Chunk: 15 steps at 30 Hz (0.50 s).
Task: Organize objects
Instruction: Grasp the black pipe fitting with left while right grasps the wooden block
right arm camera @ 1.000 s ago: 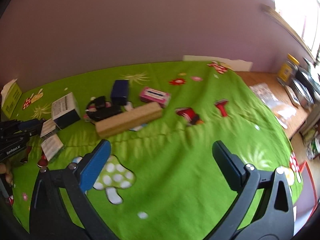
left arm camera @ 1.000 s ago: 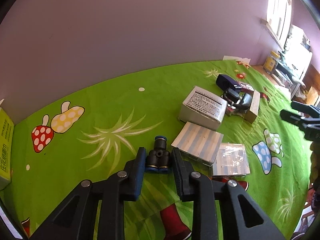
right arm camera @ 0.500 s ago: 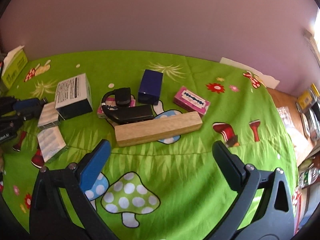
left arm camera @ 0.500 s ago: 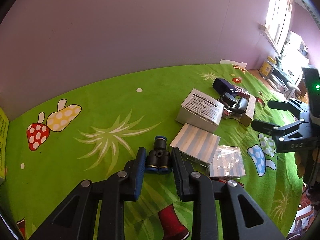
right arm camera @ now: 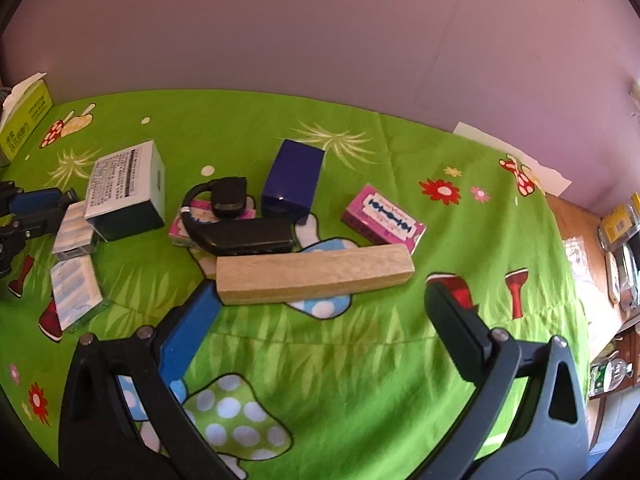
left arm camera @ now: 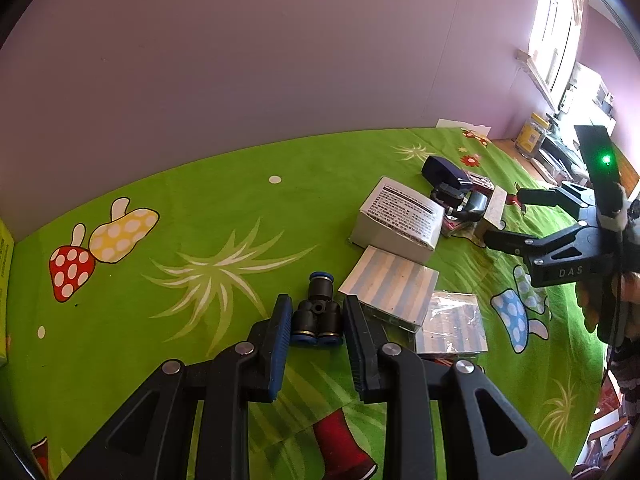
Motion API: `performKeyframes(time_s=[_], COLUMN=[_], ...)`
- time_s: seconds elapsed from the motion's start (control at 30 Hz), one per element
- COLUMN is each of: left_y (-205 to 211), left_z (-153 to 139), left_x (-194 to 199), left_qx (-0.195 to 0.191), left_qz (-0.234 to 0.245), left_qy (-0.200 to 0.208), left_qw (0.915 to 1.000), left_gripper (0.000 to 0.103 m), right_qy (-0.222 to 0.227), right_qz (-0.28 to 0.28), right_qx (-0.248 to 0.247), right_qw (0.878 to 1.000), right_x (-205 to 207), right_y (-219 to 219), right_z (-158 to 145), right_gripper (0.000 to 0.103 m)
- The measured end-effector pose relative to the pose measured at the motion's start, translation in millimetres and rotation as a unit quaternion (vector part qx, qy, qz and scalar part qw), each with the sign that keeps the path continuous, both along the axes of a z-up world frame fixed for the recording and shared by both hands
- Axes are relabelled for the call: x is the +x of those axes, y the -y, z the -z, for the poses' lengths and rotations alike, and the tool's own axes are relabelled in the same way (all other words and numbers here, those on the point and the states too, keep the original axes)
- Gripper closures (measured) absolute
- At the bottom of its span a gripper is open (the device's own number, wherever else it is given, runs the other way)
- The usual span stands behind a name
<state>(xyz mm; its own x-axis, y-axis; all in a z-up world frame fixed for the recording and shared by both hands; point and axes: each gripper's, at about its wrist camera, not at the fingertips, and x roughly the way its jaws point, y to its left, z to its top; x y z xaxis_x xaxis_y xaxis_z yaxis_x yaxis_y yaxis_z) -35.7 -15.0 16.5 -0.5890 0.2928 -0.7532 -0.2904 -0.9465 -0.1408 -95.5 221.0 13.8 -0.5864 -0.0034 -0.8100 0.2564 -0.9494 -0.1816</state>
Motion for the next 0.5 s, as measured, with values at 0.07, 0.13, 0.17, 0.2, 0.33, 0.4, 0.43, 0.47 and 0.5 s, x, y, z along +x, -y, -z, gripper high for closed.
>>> performKeyframes(time_s=[0.07, 0.13, 0.17, 0.2, 0.33, 0.4, 0.43, 0.47, 0.5], left_y=[0, 0, 0, 0, 0, 0, 0, 0, 1], left_z=[0, 0, 1, 1, 2, 2, 2, 2, 1], left_x=[1, 1, 1, 1, 0, 0, -1, -1, -1], left_qx=[0.002, 0.002, 0.003, 0.004, 0.008, 0.008, 0.009, 0.009, 0.009], left_qz=[0.001, 0.001, 0.002, 0.002, 0.003, 0.004, 0.004, 0.004, 0.004], left_qy=[0.0, 0.0, 0.0, 0.0, 0.0, 0.0, 0.001, 0.001, 0.001], left_qw=[1.0, 1.0, 1.0, 1.0, 1.0, 1.0, 1.0, 1.0, 0.9999], left_gripper=[0.075, 0.075, 0.075, 0.075, 0.075, 0.075, 0.075, 0.075, 0.075], right_qy=[-0.003, -0.002, 0.001, 0.004, 0.001, 0.002, 0.003, 0.004, 0.004], right_qz=[-0.008, -0.016, -0.017, -0.017, -0.025, -0.025, -0.025, -0.025, -0.023], right_qx=[0.0, -0.005, -0.009, -0.011, -0.008, -0.011, -0.011, -0.012, -0.014], right_qw=[1.0, 1.0, 1.0, 1.0, 1.0, 1.0, 1.0, 1.0, 1.0], right_x=[-1, -5, -8, -9, -12, -14, -15, -17, -20], right_y=[0, -2, -4, -4, -2, -1, -1, -1, -3], right_z=[-1, 0, 2, 3, 5, 6, 7, 9, 10], right_gripper=[0.001, 0.001, 0.001, 0.001, 0.001, 0.001, 0.001, 0.001, 0.001])
